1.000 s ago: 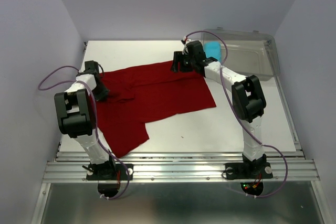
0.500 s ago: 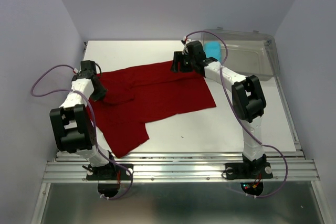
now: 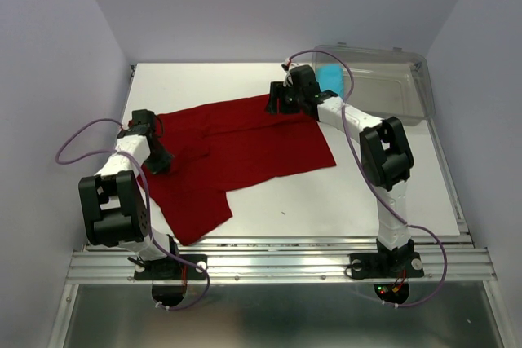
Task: Roll the t-shirts
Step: Fold the T-shirt at the center of the board.
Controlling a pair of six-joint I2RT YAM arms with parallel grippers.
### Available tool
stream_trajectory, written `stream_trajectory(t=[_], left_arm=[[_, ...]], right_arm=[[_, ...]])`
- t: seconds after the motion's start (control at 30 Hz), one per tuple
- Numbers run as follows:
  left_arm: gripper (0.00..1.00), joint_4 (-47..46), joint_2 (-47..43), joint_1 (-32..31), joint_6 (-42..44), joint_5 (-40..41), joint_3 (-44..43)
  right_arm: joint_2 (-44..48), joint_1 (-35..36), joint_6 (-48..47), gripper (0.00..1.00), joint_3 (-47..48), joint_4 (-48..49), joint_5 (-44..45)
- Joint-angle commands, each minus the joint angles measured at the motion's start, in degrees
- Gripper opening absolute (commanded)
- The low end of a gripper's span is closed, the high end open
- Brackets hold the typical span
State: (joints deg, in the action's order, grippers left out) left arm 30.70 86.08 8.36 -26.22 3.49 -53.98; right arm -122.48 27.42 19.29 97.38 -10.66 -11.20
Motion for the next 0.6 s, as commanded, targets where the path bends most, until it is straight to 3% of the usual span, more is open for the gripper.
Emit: stream_trajectory(t=[0.0,0.1,0.23,0.57], left_arm=[[0.08,0.76,-2.58,-0.27,-0.50,0.29,-1.56],[0.10,3.04,-3.55,-0.27,0.20,1.78,-5.34],[0.31,4.54,-1.37,-0.27,1.43,2.41,-11.40],[0.31,3.67,8.56,-0.36,2.05,-0.23,-23.89]], right_arm=[[3.73,0.27,-0.13,0.66,-1.32,2.66,-0.40],[3.82,0.27,-0.30,0.66,-1.85,2.57,-0.40],[3.03,0.27,-0.65,0.66,-0.62,1.35,-0.40],[-3.64,0.27,-4.08,0.66,8.87,-5.86,3.46]])
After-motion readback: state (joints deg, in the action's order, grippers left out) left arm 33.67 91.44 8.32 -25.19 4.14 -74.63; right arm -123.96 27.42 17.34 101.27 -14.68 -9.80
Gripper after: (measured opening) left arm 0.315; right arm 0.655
